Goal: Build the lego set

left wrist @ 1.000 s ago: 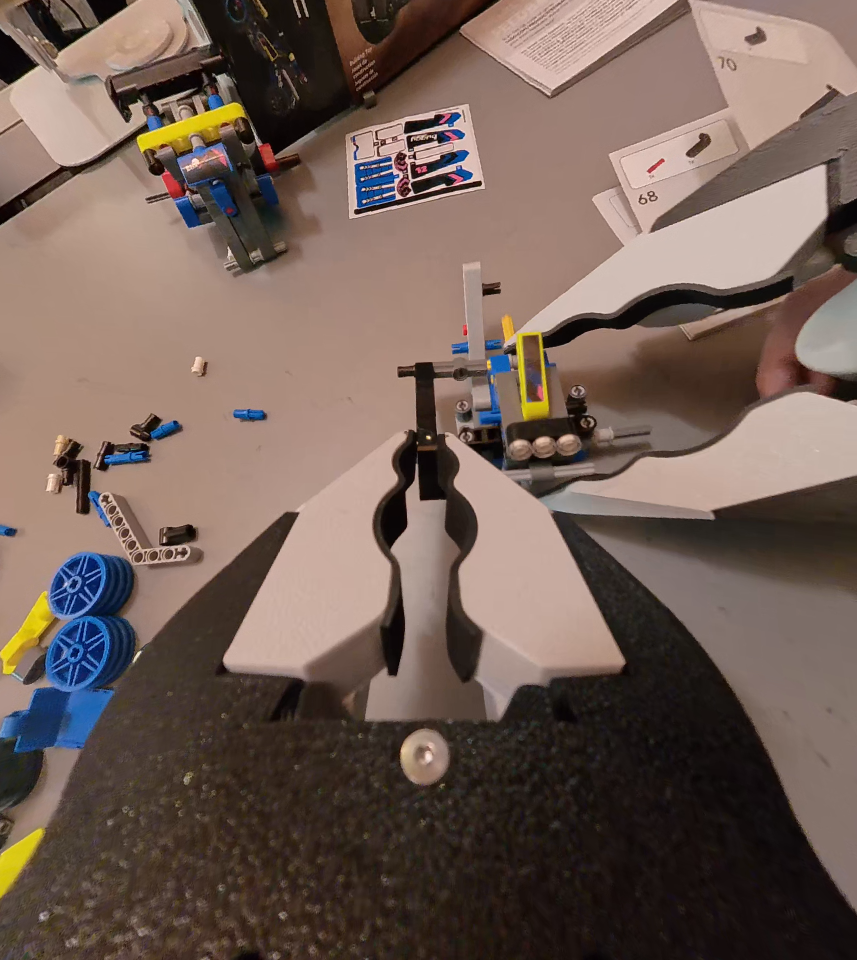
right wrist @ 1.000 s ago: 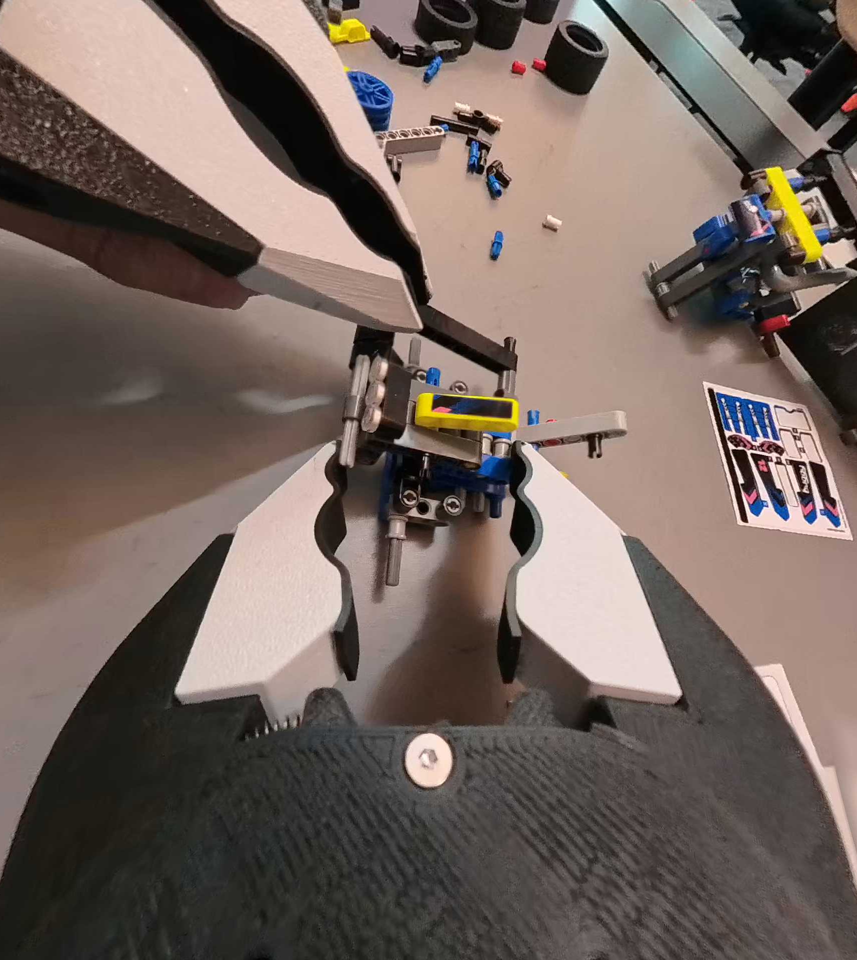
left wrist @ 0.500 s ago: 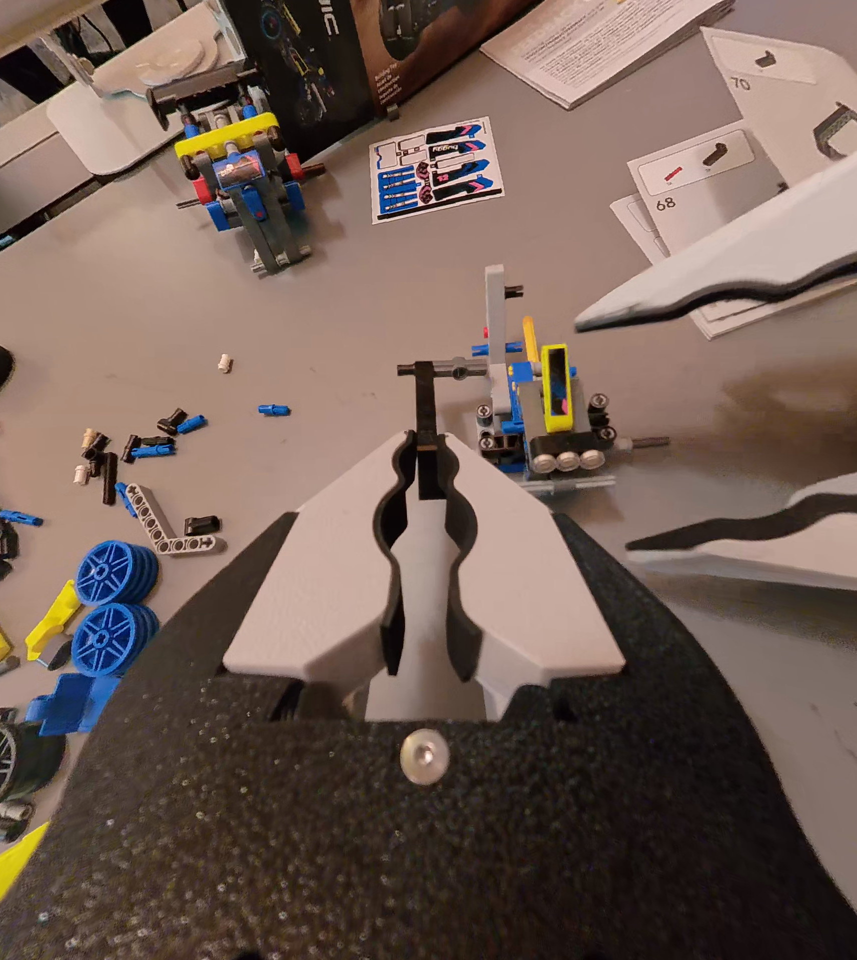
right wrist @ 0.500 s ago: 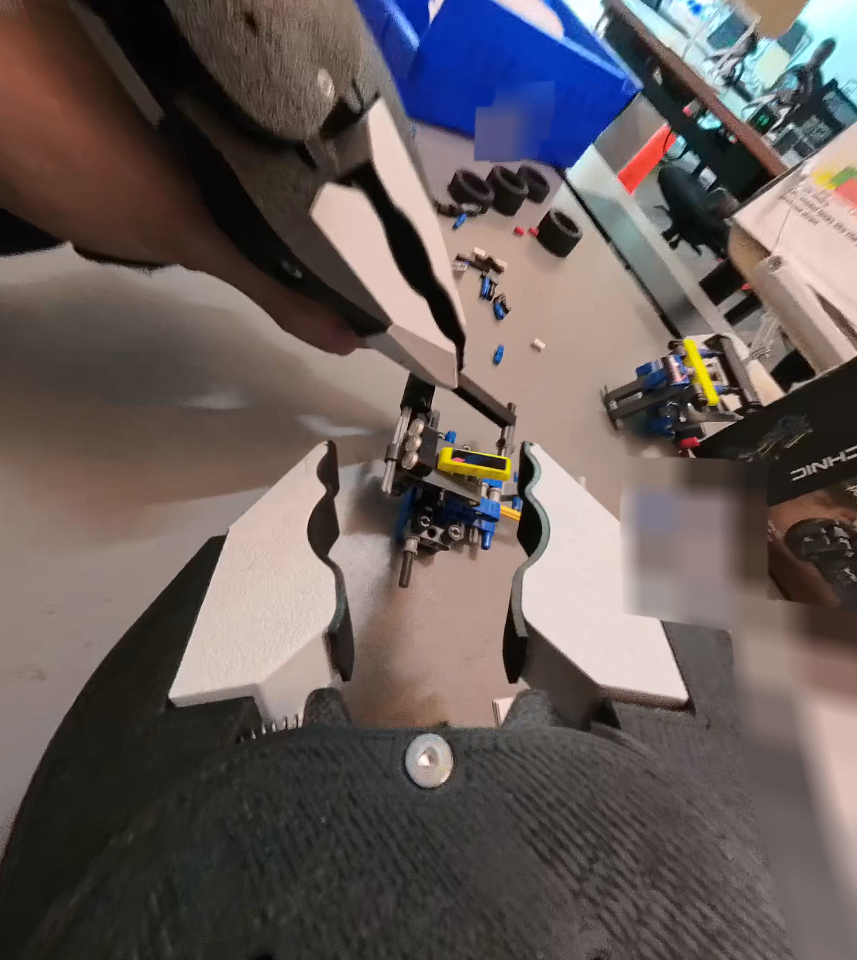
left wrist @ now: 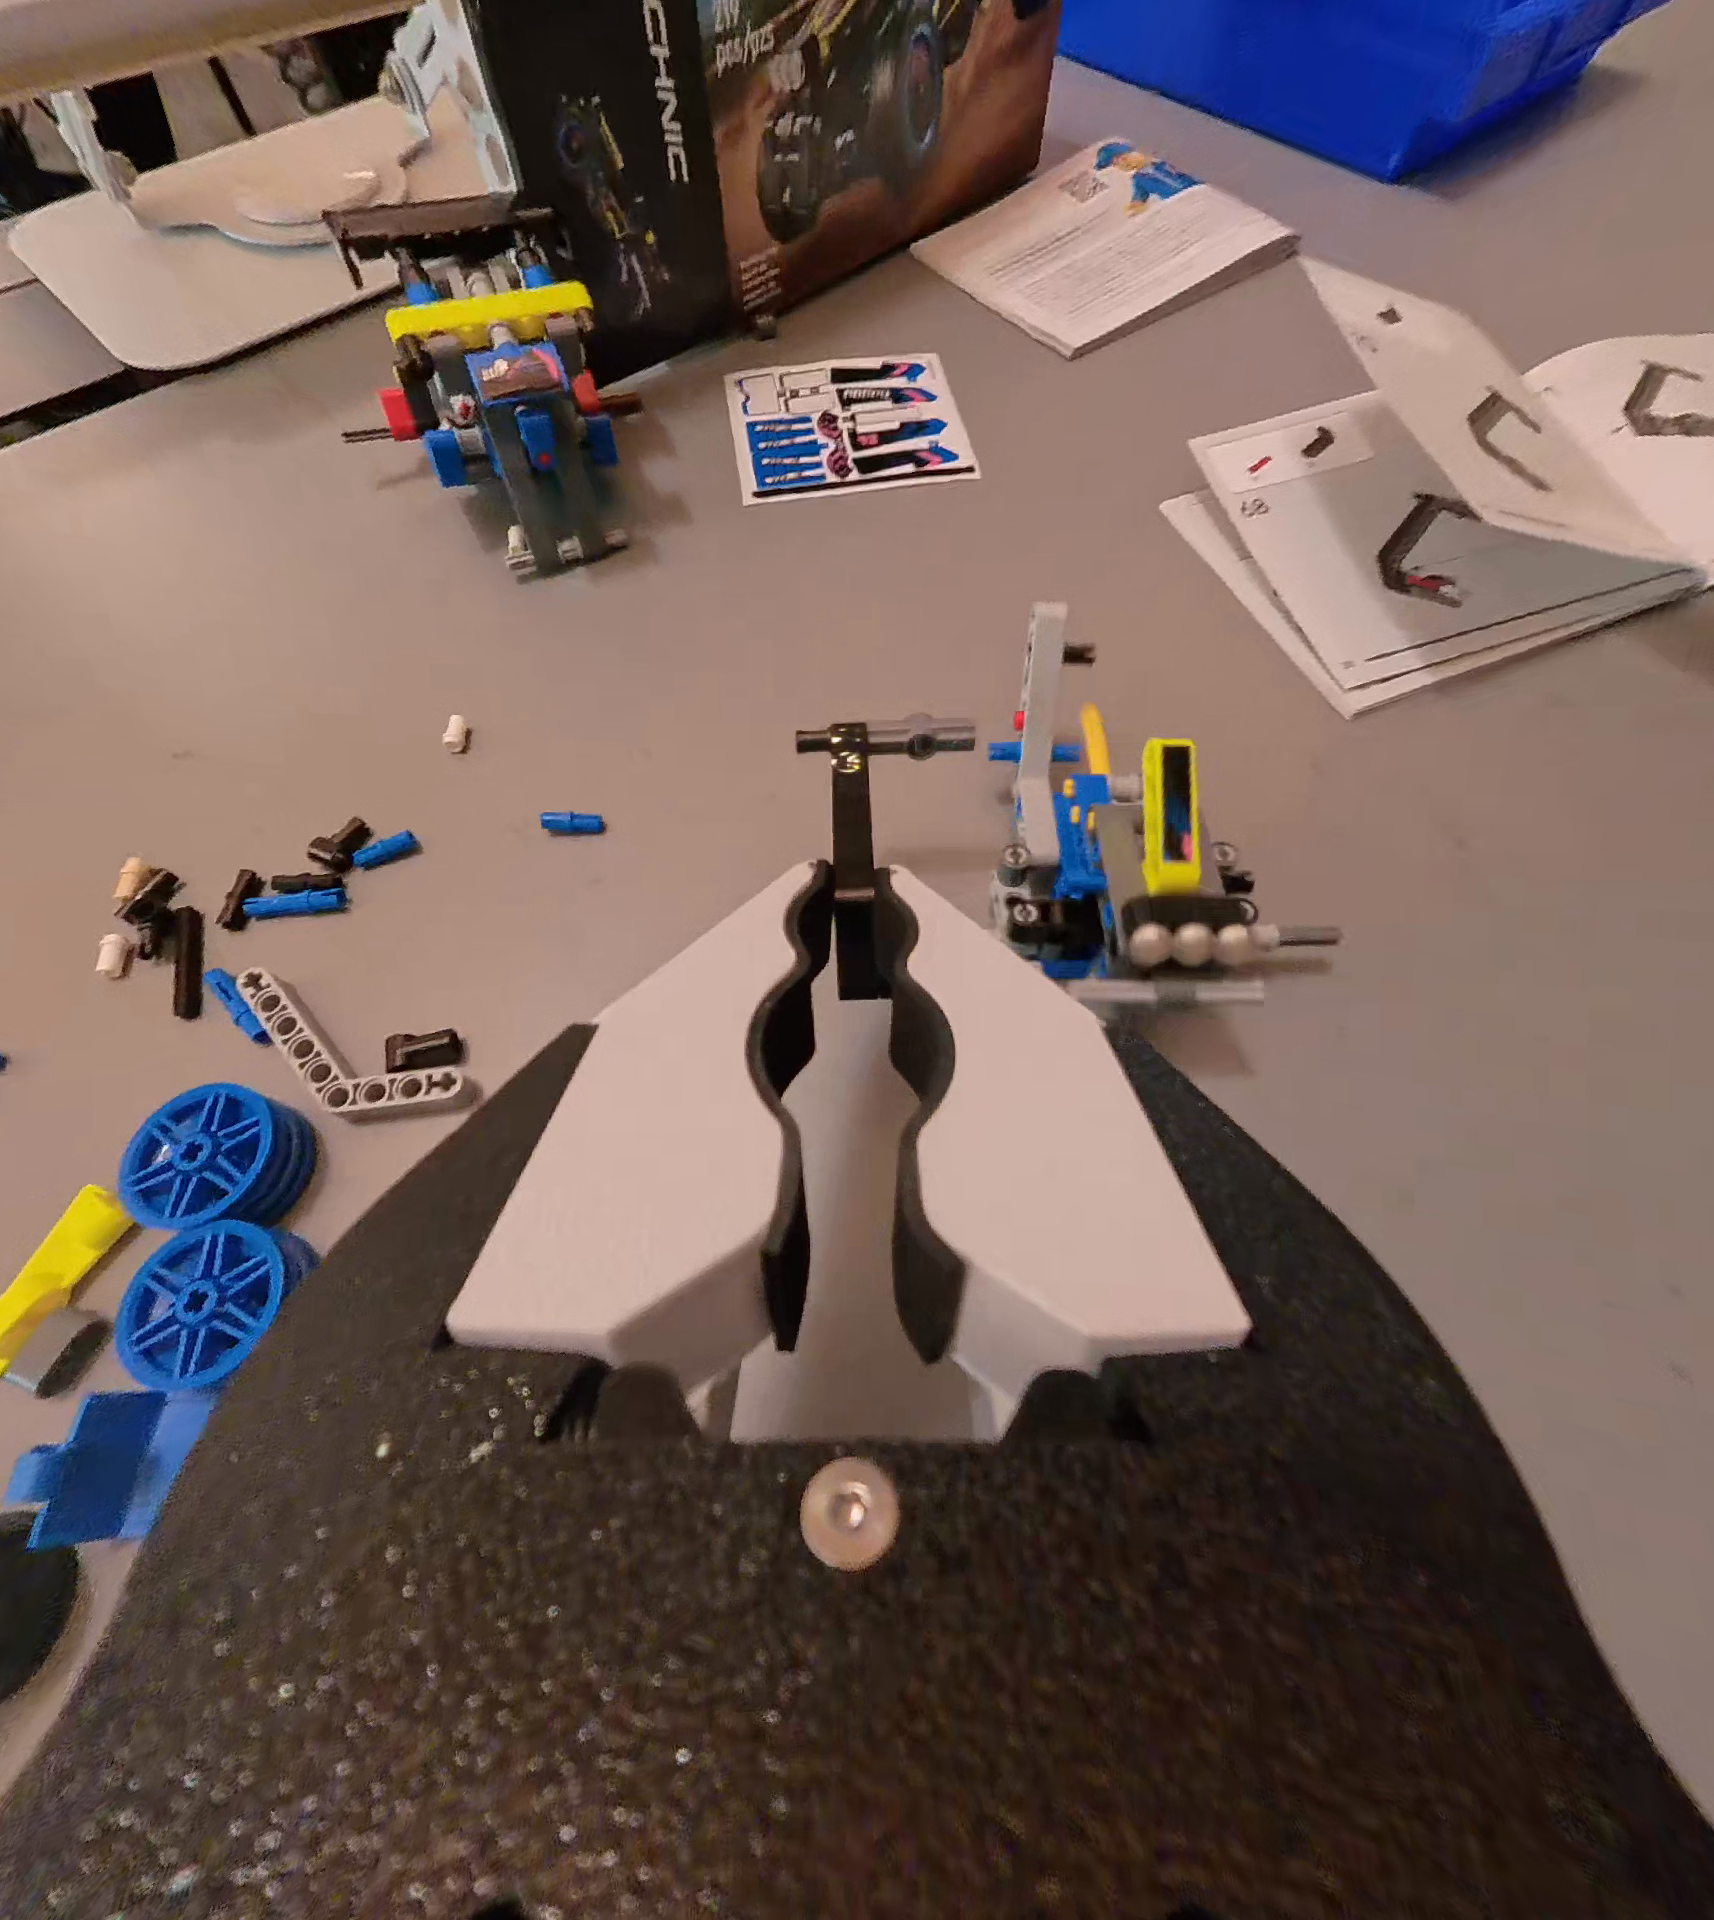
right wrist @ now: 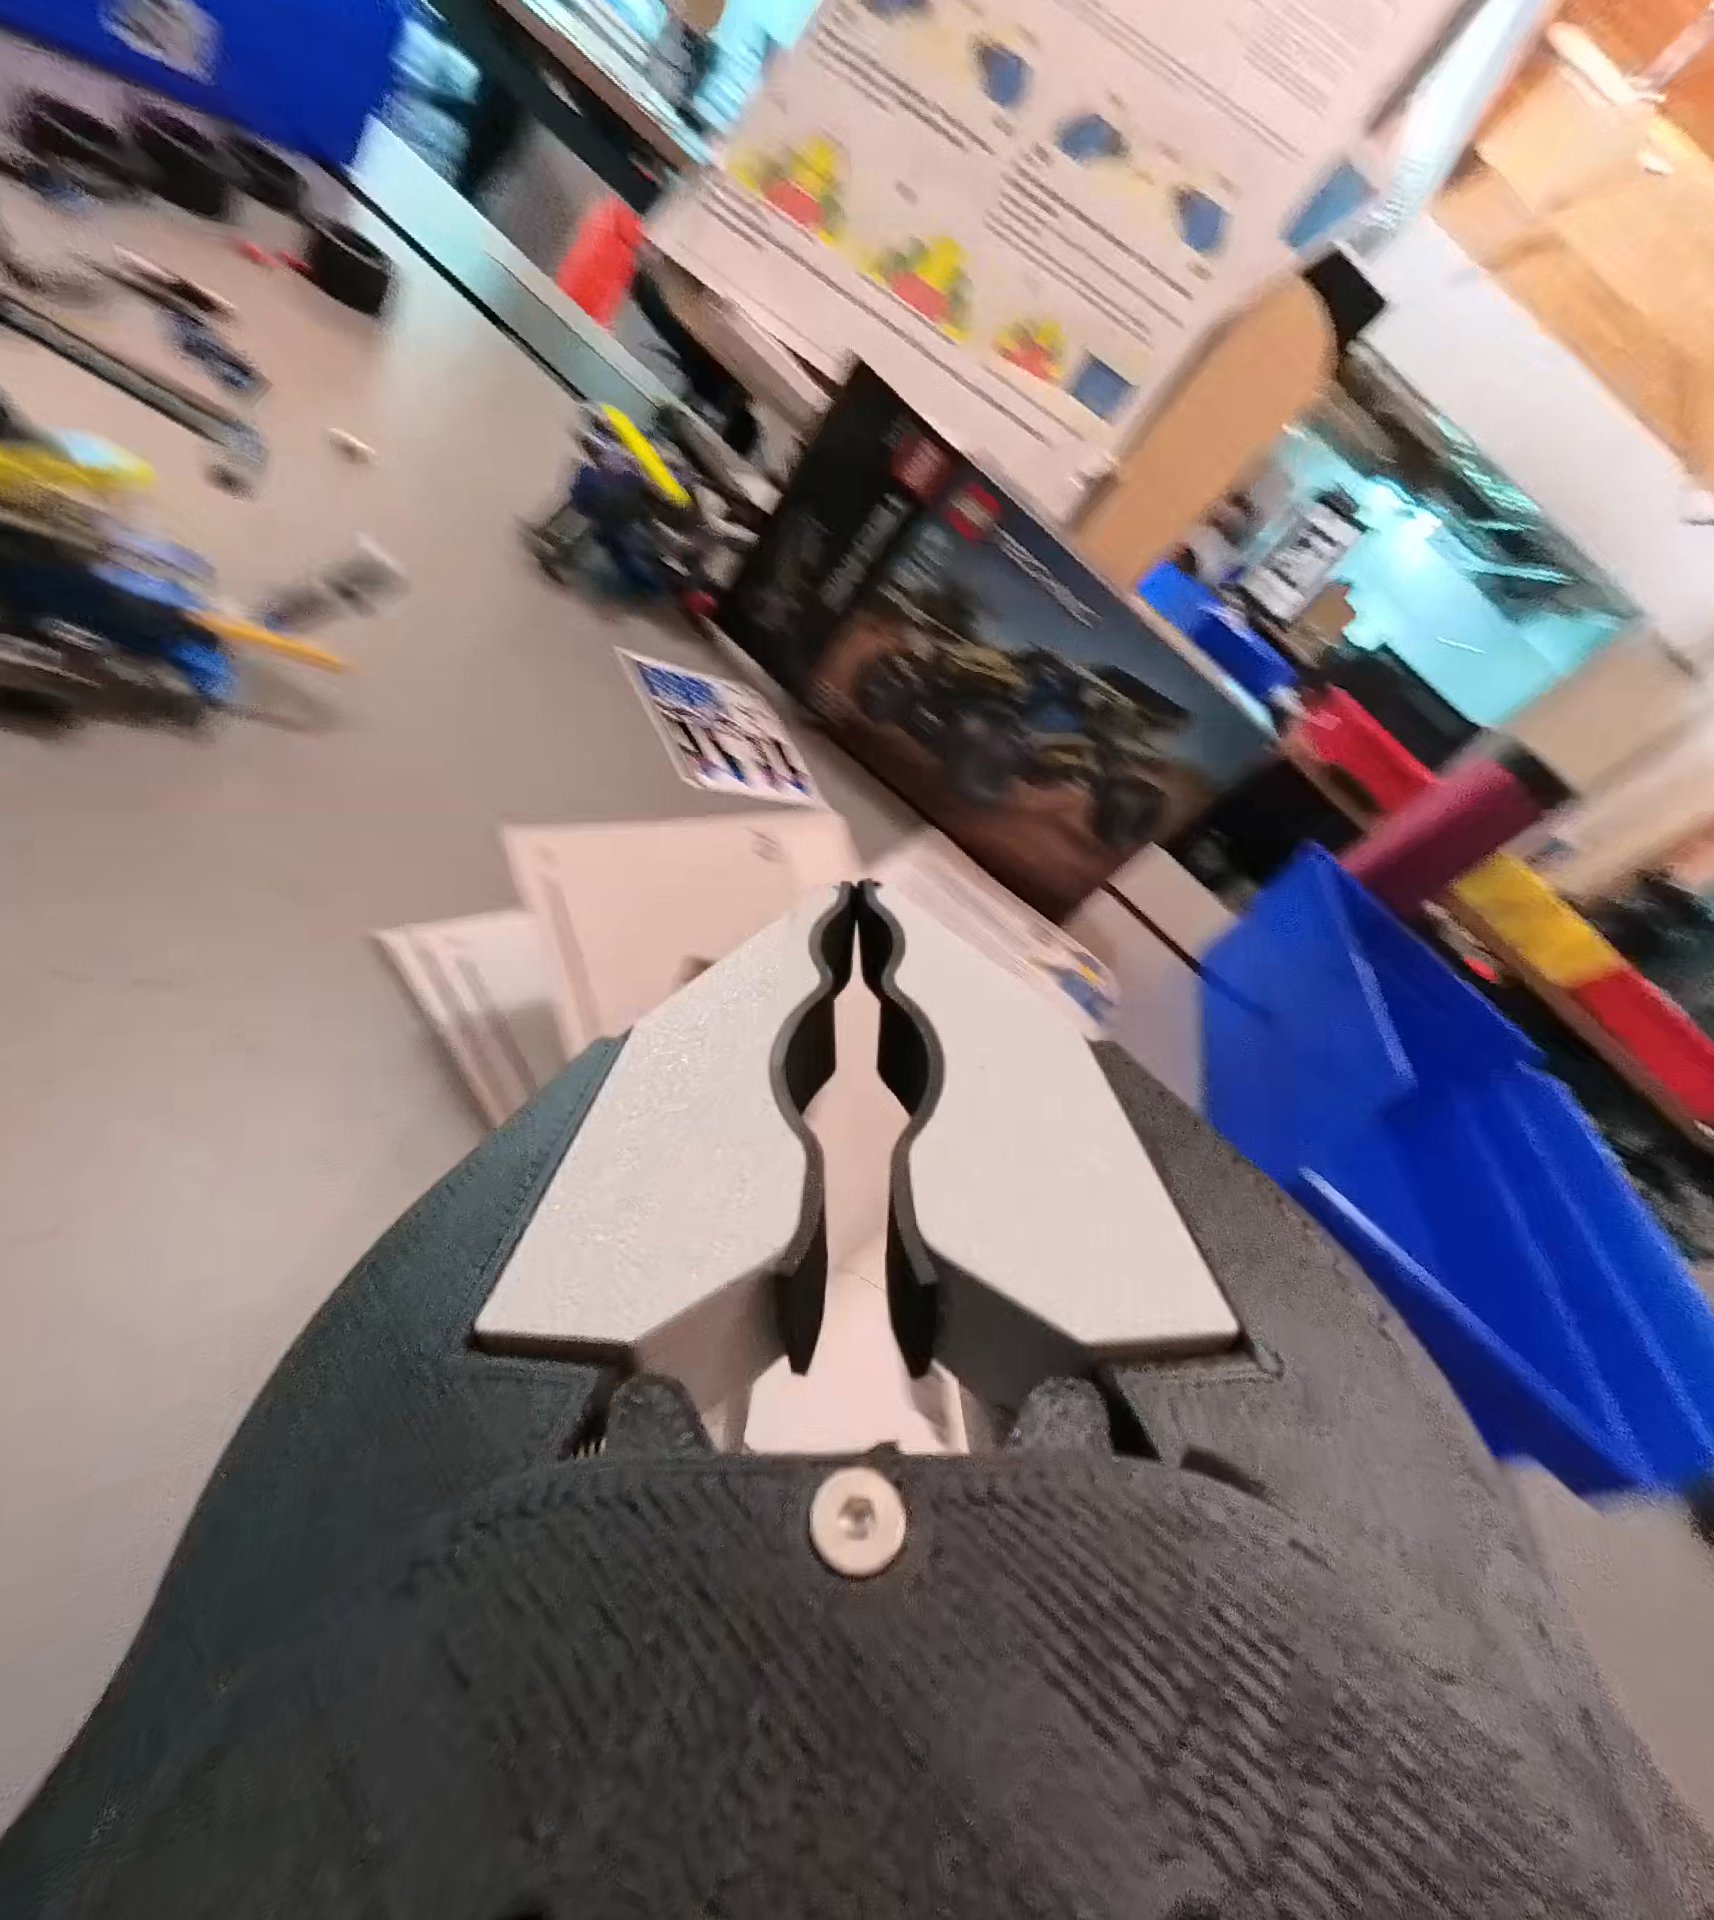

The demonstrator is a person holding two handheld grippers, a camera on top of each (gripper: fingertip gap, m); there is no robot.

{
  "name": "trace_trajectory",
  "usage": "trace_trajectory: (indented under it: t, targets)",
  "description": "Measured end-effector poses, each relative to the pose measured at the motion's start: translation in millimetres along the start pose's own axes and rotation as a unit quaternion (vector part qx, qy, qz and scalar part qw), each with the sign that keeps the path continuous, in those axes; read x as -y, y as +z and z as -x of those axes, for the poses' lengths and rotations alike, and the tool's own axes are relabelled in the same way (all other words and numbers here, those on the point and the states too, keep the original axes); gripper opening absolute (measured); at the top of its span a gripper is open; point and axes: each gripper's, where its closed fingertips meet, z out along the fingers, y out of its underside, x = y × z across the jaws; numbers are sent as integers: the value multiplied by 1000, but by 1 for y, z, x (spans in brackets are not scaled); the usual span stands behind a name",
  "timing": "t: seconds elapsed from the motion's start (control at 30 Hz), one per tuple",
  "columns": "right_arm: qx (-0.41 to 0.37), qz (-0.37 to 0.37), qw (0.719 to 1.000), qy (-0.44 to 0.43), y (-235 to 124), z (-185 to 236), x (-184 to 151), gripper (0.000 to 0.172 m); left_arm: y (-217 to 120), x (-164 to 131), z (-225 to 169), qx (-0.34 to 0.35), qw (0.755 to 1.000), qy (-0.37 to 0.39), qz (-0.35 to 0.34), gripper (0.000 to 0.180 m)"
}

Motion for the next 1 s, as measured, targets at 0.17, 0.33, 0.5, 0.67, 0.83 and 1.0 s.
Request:
trace_trajectory:
  t: [0.17, 0.33, 0.5, 0.67, 0.83, 1.0]
  targets:
    - [-64, 108, 991, -56, 4, -22, -53, 0, 0, -4, 1, 13, 1000, 3, 23, 4]
    - [-64, 124, 983, -121, 21, 0, -66, 0, -12, 4, 6, 61, 997, 17, 50, 4]
    - [-46, 110, 986, -118, 26, 6, -62, 0, -33, 23, 12, 120, 989, 36, 78, 4]
    - [-66, 88, 990, -85, 24, -5, -57, 0, -41, 53, -5, 133, 987, 31, 81, 4]
    - [-61, 89, 991, -85, 17, -3, -59, 0, -31, 64, -31, 91, 989, 45, 108, 4]
    - [-67, 46, 988, -134, -1, 7, -43, 0, -35, 73, -35, 73, 991, 87, 67, 4]
